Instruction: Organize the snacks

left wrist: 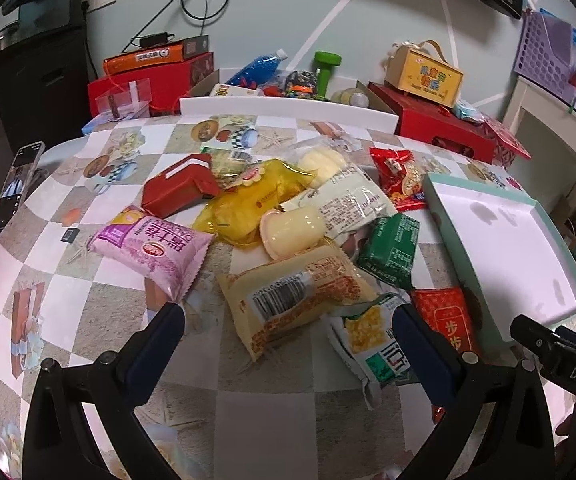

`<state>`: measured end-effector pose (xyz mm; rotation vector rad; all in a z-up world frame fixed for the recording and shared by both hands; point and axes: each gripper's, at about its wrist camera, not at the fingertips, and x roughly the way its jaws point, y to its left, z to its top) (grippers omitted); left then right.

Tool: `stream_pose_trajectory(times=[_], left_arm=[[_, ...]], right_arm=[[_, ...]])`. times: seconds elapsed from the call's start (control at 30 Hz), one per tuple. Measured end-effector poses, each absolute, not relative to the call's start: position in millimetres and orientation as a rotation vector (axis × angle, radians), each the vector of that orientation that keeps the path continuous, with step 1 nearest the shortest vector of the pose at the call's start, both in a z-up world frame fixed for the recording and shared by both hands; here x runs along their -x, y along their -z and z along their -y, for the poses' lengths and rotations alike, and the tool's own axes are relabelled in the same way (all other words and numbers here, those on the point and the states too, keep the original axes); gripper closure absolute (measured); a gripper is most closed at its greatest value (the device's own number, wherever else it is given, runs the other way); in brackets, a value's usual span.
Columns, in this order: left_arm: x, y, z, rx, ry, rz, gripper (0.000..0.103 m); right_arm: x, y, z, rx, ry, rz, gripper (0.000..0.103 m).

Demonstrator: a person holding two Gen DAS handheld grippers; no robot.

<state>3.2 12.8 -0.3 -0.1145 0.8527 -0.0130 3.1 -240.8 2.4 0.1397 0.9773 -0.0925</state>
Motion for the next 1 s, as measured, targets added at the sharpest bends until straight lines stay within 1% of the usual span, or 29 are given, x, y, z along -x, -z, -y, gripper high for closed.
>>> stream_pose_trajectory(times=[0.2, 0.5, 0.7, 1.0], left_arm=[[-8, 7, -17, 0.103, -0.019, -0.927, 0.0], [-14, 14, -9, 0.133, 0.045, -1.01, 0.0], [-25, 16, 10, 0.15, 0.112, -1.047, 0.0], [-39, 28, 38, 0.062, 0.099, -1.091, 0.0]], right_arm=[[-6, 2, 226, -0.133, 0.011, -1.024, 0.0], [-13, 28, 189, -0.045, -0.069, -1.146, 0.0], [-14, 38, 175, 0.026, -0.049, -1.162, 0.0], [-16, 41, 170, 0.05, -0.041, -1.169, 0.0]])
